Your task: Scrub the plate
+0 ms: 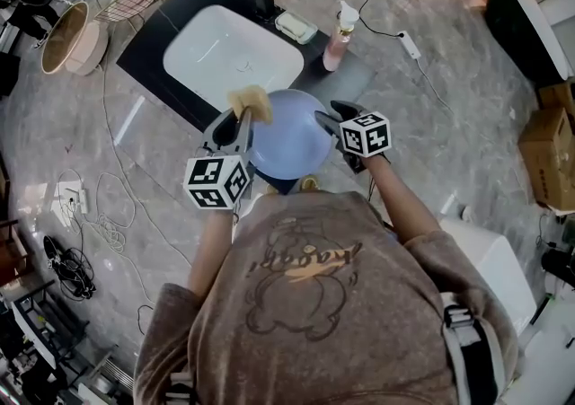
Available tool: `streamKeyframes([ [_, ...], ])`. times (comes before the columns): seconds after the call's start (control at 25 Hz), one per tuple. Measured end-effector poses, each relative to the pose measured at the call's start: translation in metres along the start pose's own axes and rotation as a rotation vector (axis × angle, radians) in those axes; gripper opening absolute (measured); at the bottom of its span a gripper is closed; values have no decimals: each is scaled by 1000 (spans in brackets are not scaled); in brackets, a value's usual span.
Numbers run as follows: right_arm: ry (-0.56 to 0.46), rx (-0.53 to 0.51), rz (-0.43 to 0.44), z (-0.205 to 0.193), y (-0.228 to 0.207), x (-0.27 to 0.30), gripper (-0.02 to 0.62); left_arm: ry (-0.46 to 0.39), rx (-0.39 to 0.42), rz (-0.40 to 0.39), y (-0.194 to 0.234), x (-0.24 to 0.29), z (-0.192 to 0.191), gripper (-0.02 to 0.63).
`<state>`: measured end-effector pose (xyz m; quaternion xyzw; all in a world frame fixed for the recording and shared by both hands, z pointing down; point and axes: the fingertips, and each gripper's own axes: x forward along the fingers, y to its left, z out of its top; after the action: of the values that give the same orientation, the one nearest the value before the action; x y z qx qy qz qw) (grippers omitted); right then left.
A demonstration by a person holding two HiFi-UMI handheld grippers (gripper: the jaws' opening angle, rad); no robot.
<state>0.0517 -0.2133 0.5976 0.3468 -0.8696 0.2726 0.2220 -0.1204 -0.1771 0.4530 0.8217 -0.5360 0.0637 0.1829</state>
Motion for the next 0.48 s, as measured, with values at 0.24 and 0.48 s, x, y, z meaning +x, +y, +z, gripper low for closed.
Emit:
streamKeyframes([
  [0.24,82,31,-12,-27,-18,27,190,9,-2,17,6,1,-3,63],
  [0.48,138,43,2,-44,-18,39,169,18,-9,35,12,-3,-7,63],
])
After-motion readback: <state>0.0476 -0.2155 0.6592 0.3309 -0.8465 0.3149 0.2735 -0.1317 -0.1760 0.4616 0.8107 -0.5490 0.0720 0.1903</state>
